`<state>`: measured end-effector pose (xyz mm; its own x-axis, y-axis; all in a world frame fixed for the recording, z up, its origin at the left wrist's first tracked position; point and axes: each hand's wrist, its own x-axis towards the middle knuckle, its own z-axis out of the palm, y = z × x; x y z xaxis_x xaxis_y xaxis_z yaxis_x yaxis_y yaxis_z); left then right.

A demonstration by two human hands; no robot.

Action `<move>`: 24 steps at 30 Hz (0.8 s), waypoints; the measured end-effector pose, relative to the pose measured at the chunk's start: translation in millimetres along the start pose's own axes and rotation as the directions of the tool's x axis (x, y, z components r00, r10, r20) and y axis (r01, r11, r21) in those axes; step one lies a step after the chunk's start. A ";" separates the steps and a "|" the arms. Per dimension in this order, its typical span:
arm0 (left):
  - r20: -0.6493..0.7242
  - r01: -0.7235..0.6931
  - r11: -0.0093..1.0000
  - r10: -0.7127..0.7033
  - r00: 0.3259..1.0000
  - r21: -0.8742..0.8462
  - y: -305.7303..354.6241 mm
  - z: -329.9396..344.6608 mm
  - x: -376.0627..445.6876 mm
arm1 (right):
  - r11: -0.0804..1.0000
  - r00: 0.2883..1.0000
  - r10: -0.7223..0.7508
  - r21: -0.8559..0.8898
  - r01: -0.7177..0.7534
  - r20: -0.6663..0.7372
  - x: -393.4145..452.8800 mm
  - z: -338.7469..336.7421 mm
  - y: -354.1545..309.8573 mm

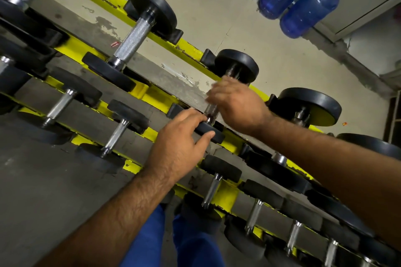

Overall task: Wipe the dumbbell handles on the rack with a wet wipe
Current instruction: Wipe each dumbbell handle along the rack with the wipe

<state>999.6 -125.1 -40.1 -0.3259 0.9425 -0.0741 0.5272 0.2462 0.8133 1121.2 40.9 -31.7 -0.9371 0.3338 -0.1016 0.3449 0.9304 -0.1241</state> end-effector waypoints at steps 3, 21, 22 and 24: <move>-0.010 0.027 0.998 -0.028 1.000 -0.053 -3.5 -0.9 3.4 | 0.982 0.972 -0.184 0.064 0.177 0.145 -8.0 -1.5 -6.2; -0.062 0.019 0.995 -0.025 0.998 -0.098 4.5 12.9 -10.4 | 0.989 0.990 0.017 -0.151 0.005 0.143 11.7 -17.6 11.6; -0.063 0.019 0.996 -0.025 0.998 -0.089 5.2 13.7 -10.8 | 0.980 0.990 0.083 -0.189 -0.061 0.111 13.2 -18.4 13.8; -0.070 0.027 0.996 -0.033 0.997 -0.085 4.6 14.4 -10.7 | 0.970 0.987 0.093 -0.235 -0.059 0.135 13.5 -9.6 2.1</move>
<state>1016.9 -130.8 -43.9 -0.3973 0.9158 -0.0599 0.4499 0.2512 0.8570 1108.8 48.8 -23.8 -0.8854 0.3951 -0.2447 0.3774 0.9186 0.1174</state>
